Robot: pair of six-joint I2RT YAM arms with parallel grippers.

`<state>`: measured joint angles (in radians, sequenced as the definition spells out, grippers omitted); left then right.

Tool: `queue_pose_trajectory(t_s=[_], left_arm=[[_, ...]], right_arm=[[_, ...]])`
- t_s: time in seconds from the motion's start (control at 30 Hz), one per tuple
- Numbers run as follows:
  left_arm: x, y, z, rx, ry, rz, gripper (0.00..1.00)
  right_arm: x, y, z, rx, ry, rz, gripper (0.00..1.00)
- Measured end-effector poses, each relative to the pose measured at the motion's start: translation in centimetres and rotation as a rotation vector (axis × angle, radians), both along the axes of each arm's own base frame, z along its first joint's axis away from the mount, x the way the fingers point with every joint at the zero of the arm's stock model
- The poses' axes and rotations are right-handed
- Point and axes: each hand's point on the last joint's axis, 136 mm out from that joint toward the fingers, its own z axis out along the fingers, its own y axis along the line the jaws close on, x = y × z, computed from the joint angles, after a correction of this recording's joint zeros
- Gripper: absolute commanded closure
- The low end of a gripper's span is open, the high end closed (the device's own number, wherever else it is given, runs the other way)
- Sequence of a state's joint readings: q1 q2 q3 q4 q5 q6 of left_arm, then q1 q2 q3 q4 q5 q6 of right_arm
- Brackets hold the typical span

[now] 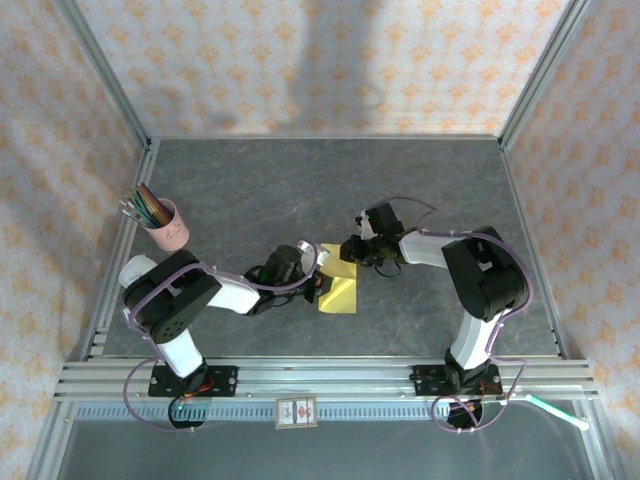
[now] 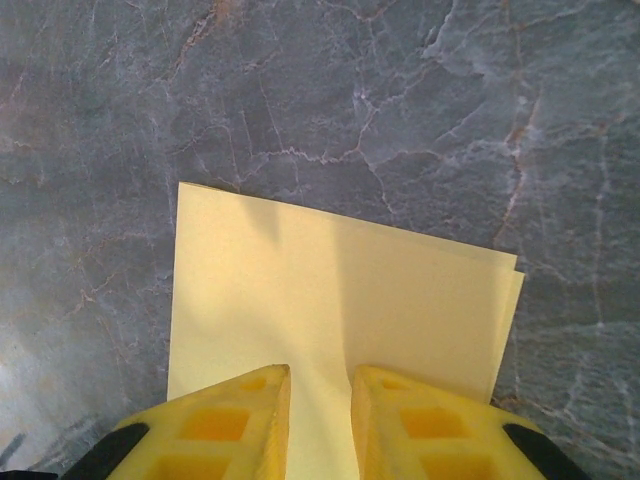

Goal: Fold a paper plane with a square sheet of paper (pick it up from the middle)
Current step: Fold the triangle a second time at the center of the table.

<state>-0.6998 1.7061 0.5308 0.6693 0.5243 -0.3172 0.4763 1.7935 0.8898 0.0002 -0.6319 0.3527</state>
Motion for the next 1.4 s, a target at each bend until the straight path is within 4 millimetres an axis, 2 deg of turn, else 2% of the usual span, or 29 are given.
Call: queue_pose_trajectory(t_s=[0.63, 1.4], left_arm=[[0.4, 0.9, -1.1, 0.038, 0.054, 0.015, 0.99], [0.5, 1.4, -1.5, 0.052, 0.064, 0.023, 0.98]], right_arm=[[0.3, 0.1, 0.0, -0.002, -0.007, 0.008, 0.76], [0.4, 0.2, 0.0, -0.006, -0.008, 0.013, 0.76]])
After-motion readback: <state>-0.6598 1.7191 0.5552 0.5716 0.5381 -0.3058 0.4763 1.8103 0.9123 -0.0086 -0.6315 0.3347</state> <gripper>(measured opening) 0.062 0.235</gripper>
